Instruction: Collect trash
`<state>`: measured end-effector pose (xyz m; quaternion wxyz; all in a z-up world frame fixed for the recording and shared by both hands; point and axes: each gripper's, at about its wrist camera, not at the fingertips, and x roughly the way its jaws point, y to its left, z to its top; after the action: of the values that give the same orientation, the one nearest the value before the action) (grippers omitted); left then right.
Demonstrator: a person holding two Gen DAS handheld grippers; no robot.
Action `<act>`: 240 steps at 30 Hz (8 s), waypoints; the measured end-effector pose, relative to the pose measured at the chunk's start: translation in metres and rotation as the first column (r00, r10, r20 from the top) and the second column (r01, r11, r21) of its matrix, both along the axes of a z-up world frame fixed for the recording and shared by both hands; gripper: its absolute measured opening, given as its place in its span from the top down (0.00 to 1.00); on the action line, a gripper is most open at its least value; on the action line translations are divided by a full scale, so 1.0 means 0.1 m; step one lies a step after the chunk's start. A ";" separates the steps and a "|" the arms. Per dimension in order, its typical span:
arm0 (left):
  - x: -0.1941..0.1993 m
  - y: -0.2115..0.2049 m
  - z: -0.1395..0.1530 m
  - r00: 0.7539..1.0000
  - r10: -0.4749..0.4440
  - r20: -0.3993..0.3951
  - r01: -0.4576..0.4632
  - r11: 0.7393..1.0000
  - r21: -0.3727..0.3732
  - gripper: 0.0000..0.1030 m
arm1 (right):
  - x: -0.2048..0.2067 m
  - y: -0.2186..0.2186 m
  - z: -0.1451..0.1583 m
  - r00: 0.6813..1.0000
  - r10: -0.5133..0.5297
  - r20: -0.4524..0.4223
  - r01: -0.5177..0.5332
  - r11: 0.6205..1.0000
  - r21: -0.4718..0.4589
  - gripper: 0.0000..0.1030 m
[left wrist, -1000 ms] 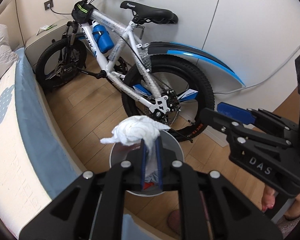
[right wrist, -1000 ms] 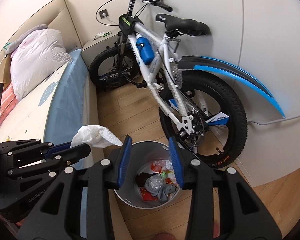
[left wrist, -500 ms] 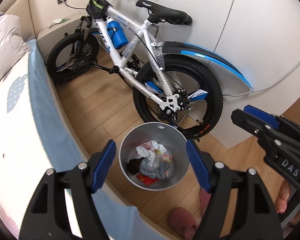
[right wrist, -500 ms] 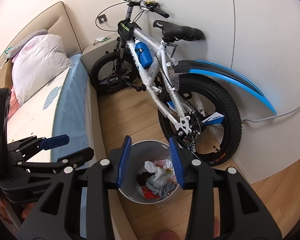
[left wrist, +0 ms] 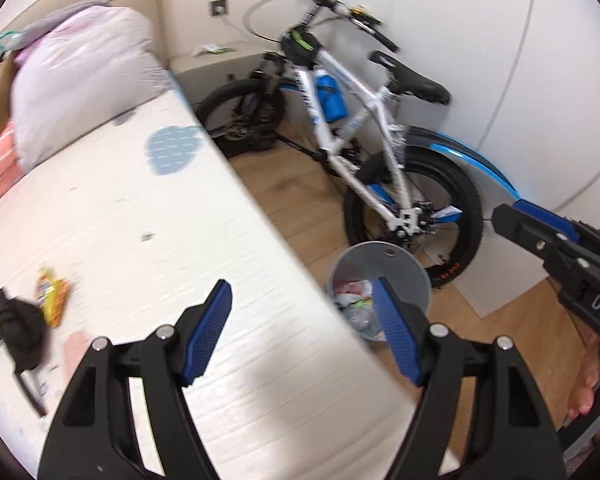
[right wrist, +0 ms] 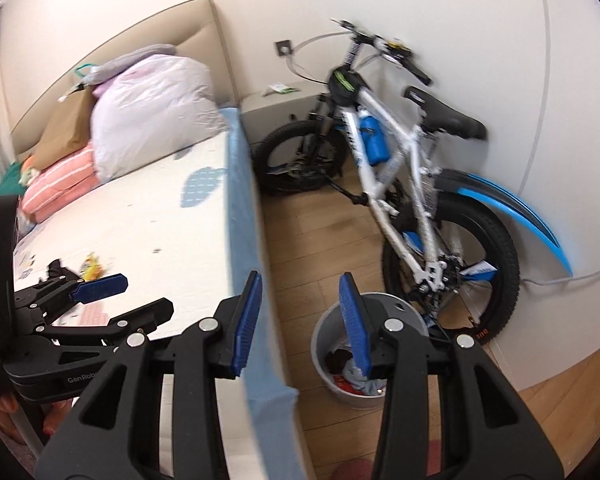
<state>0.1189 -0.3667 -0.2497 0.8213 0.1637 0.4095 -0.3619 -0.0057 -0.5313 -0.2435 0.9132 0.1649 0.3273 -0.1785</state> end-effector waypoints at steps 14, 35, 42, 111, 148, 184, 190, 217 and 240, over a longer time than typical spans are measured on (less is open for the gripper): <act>0.62 2.14 0.43 0.916 0.388 0.099 -0.391 0.920 0.017 0.30 | 1.03 2.02 0.40 0.939 0.343 0.041 -0.341 0.939 -0.037 0.57; 1.76 2.63 -0.56 0.876 0.478 -0.060 -0.474 0.878 0.068 0.36 | 2.70 2.76 -0.46 0.872 0.483 -0.080 -0.486 0.873 -0.038 0.50; 1.81 2.74 -0.53 0.871 0.492 -0.014 -0.491 0.870 0.038 0.49 | 2.94 2.87 -0.68 0.855 0.510 -0.096 -0.512 0.859 0.001 0.45; 1.27 2.75 0.33 0.885 0.456 0.096 -0.447 0.888 -0.103 0.51 | 1.94 2.42 0.07 0.907 0.420 -0.038 -0.422 0.899 -0.115 1.00; -0.79 -1.26 0.62 0.972 -0.202 0.117 0.218 0.964 -0.154 0.51 | -0.83 -0.98 0.30 0.994 -0.108 0.001 0.107 0.985 -0.137 1.00; -0.15 -2.10 -0.82 0.983 -0.178 -0.044 0.177 0.984 -0.013 0.32 | -0.27 -1.71 -0.92 0.992 -0.090 -0.091 0.091 0.996 0.005 1.00; -0.14 -1.94 -0.90 0.988 -0.151 -0.036 0.152 0.988 0.020 0.27 | -0.20 -1.55 -0.98 0.993 -0.062 -0.097 0.064 0.998 0.027 1.00; -0.04 -0.12 -0.09 0.996 0.083 0.020 -0.083 0.997 -0.003 0.20 | 0.07 -0.20 -0.08 0.998 0.007 -0.061 -0.008 1.000 -0.014 0.37; -0.46 3.09 1.13 0.817 0.568 0.099 -0.574 0.818 0.039 0.13 | 0.19 2.83 0.95 0.885 0.459 -0.076 -0.463 0.885 -0.051 0.07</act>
<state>0.0724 -0.0574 -0.1367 0.9023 0.0756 0.4173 -0.0781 0.0129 -0.2482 -0.1484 0.9238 0.0456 0.3790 0.0276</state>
